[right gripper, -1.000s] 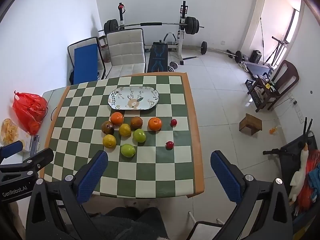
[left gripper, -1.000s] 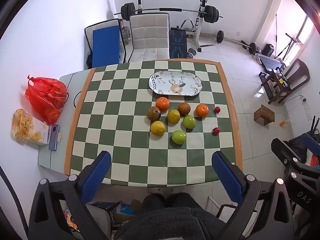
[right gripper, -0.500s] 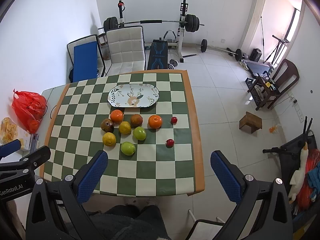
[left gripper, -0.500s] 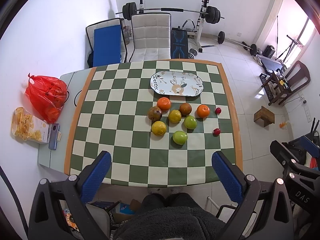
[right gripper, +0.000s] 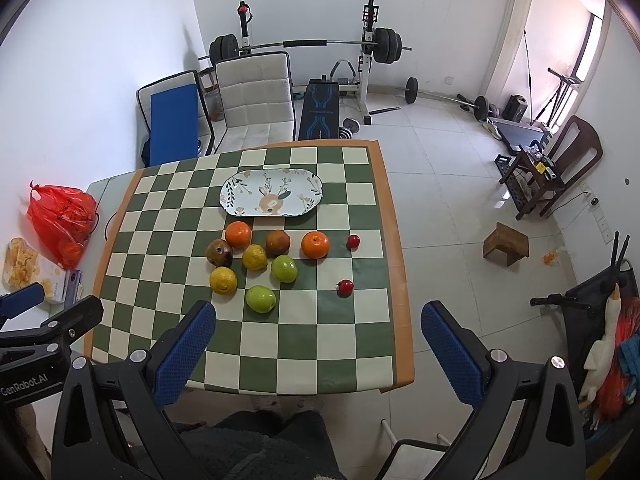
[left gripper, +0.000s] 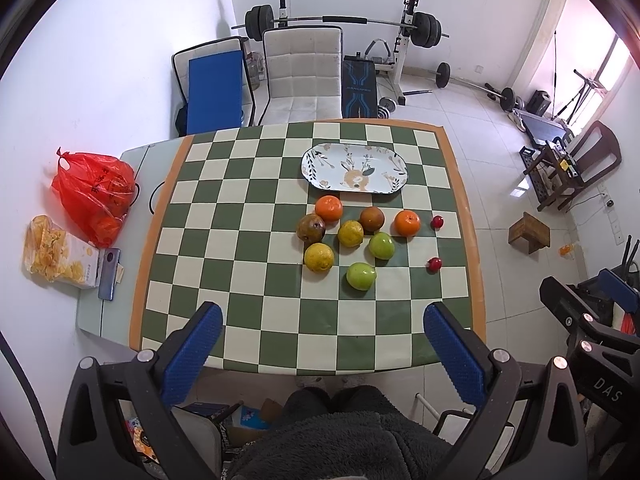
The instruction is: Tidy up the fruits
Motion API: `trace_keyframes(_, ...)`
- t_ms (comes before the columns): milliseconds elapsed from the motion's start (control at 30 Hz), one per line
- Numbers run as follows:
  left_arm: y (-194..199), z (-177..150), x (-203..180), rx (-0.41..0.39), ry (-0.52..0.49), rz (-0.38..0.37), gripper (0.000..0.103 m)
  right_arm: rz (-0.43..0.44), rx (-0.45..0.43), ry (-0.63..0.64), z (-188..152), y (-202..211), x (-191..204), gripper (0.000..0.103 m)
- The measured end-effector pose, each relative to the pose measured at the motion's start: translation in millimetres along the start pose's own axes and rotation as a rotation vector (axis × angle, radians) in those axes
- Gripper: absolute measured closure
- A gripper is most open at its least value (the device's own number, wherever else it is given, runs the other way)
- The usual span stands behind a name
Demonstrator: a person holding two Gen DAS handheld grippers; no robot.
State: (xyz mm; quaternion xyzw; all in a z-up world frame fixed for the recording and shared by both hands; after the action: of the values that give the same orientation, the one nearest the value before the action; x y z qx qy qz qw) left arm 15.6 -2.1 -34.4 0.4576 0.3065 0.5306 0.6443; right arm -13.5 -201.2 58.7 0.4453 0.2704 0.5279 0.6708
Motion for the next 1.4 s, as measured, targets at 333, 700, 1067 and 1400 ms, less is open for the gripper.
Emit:
trace_keyframes(333,-0.2,6.3,-2.1,-0.003,0.0,0.003,0.0,0.007,0.001,-0.002,-0.1,-3.0,4.1,0.0)
trace_keyframes(700,-0.3,6.8,-2.3,-0.005,0.002,0.005,0.0,0.01,0.001,-0.005,0.7,-2.4,3.4,0.0)
trace_keyframes(1067,0.1,7.6,-3.3,-0.006,0.0,0.006,0.0,0.014,-0.001,-0.006,1.2,-1.9,1.8,0.0)
trace_keyframes(1400,9.5,16.5,22.1,-0.008,0.011,0.015,0.0,0.023,0.0,-0.007,1.5,-2.2,3.8,0.0)
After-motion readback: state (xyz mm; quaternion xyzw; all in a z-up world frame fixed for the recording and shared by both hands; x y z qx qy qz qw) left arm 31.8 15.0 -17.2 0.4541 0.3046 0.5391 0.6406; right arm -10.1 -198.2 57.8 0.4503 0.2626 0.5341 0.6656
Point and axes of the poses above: each gripper's, at about its wrist camera, not at the fingertips, and y roughly against the way its jaws point, x to its left, z to its top, the point moved 4 cm from there along -y, roughly the way its jaws point, and after that the axes turned 14 degrees about -y, right-handed, at the moved point
